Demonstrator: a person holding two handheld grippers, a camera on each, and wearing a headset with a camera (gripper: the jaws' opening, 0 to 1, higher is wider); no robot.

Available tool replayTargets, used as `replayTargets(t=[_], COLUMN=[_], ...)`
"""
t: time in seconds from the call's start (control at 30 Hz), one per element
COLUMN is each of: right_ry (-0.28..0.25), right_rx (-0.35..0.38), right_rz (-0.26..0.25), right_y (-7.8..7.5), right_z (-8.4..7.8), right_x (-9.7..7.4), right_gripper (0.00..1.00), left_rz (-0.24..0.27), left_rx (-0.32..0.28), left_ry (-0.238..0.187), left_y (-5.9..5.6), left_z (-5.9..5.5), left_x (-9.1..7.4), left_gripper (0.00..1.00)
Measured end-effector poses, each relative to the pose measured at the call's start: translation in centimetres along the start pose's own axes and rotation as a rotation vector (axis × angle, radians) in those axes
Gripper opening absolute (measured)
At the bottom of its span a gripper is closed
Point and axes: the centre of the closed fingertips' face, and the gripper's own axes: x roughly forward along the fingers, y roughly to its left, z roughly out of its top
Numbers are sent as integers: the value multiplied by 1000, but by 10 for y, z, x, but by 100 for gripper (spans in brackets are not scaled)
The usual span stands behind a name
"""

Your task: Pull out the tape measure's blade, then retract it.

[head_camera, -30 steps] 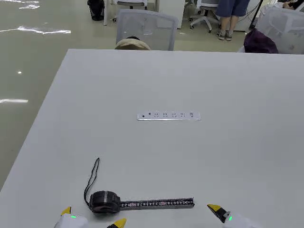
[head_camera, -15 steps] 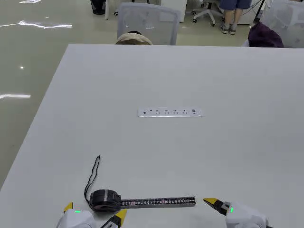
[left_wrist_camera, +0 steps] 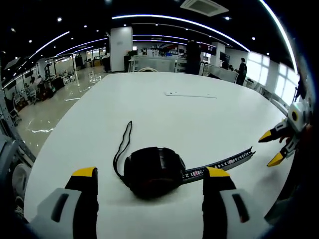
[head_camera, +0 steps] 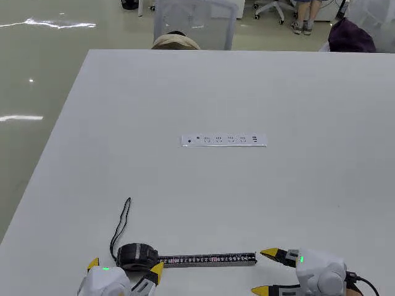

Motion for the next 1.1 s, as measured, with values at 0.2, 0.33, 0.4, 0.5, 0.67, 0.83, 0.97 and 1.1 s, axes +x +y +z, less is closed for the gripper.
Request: replayTargets(t=[0.2,0.33,0.4,0.5,0.67,0.83,0.97,1.1], right_ry=[9,15,15,18,33,49,59,67], right_rx=[-65,-79,-77,-75,-94,-109,-126,-145], right_rz=[48,74,88,110,148,175,195,195], right_y=[-11,-16,-20,-22,-23,-24,-23,-26], right_z=[-3,-5,-7,-8,-13,-19,-23,-27], right_x=[8,14,17,21,27,31,33,35], right_gripper=[42,39,37,36,32,29,26,23], left_rz=[12,21,24,25,23,30,36,37], left_rx=[2,2,-1,-5,-5,-4,-3,-4], left_ry=[8,6,6,6,15,19,23,24], left_y=[2,2,1,1,-1,1,1,0], left_z=[-2,-2,-2,-2,-2,-3,-3,-4], left_x=[7,9,11,12,15,18,19,22], left_gripper=[82,81,81,80,79,78,77,76])
